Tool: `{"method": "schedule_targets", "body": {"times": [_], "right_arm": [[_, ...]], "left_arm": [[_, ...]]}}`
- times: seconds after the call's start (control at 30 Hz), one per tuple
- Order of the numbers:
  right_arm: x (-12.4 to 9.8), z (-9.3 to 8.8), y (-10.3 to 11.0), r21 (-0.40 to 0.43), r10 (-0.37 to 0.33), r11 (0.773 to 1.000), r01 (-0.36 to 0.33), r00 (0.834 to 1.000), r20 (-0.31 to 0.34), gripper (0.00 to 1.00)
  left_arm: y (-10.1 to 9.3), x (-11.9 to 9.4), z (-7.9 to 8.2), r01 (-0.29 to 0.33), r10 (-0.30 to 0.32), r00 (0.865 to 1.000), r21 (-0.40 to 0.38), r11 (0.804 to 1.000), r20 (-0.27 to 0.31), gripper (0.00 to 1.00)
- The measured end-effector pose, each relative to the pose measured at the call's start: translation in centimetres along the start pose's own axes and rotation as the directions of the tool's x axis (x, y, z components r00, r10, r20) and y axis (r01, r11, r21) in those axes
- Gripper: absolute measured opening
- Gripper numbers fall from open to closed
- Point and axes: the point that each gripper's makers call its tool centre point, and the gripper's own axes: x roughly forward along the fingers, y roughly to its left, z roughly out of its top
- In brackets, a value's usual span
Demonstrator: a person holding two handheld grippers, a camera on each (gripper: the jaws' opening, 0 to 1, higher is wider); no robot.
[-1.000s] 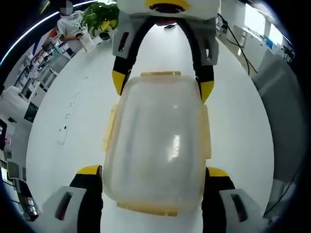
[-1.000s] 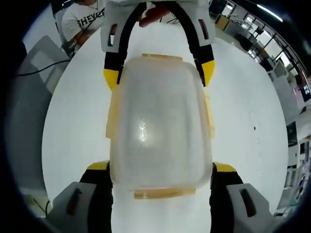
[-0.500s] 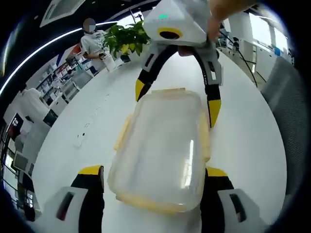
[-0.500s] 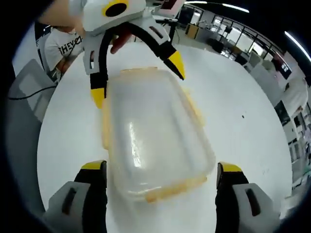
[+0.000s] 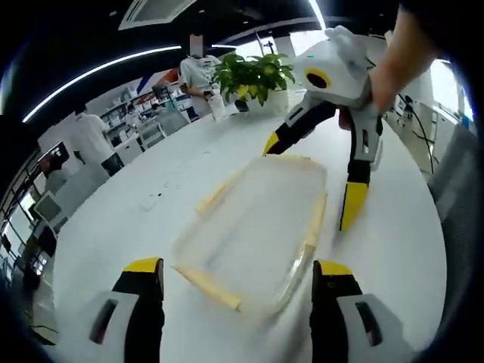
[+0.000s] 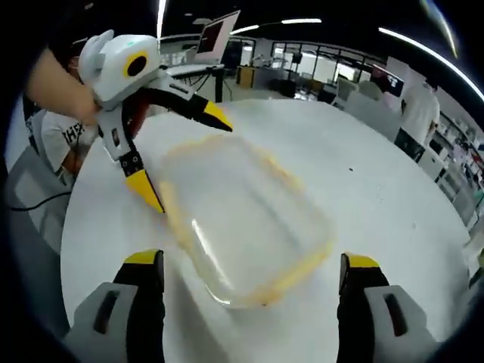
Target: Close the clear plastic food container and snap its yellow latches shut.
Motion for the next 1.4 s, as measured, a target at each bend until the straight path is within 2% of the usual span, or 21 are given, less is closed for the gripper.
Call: {"method": "schedule_targets", "body": {"times": [0.1,0.27,0.4,0.47,0.5,0.67,0.77,0.87,1.4], "right_arm": [[0.0,0.1,0.3,0.032,-0.024,0.999,0.023,0.999,0.021,0.94],[0.0,-0.2,1.2,0.058,-0.023,0.998,0.020,0.999,0.037,0.94],[-0.1,-0.3,1.7,0.115,-0.021,0.993,0.015,0.999,0.049,0.94],[-0.3,-0.3,1.6,0.142,-0.032,0.990,0.022,0.997,0.069,0.94],[-0.4,-0.4,1.7,0.161,-0.037,0.987,0.025,0.997,0.073,0.94],[-1.0,-0.9,1.9,0.225,-0.054,0.974,0.033,0.995,0.085,0.93],[-1.5,-1.0,2.3,0.227,-0.057,0.973,0.038,0.995,0.079,0.92],[-1.8,-1.2,2.6,0.232,-0.060,0.972,0.042,0.995,0.073,0.92],[-4.2,-2.4,2.3,0.301,-0.132,0.948,0.104,0.989,0.072,0.89]], "left_arm": [[-0.4,0.0,-0.7,-0.003,0.003,1.000,-0.034,0.999,-0.001,0.78],[-1.3,0.1,-2.0,0.017,-0.020,1.000,-0.118,0.993,-0.018,0.77],[-1.3,-0.1,-2.3,0.001,-0.006,1.000,-0.237,0.972,-0.018,0.78],[-1.5,-0.3,-1.5,0.009,-0.002,1.000,-0.292,0.956,0.024,0.79],[-1.6,-0.4,-1.6,0.004,0.002,1.000,-0.305,0.952,0.021,0.79],[-2.4,-0.5,-2.4,0.010,-0.007,1.000,-0.332,0.943,0.010,0.79],[-3.0,-0.6,-3.2,0.013,-0.017,1.000,-0.318,0.948,-0.010,0.79],[-3.2,-0.8,-3.4,0.023,-0.026,1.000,-0.334,0.942,-0.005,0.79],[-2.7,-3.6,-4.1,-0.003,0.000,1.000,-0.365,0.931,-0.009,0.78]]}}
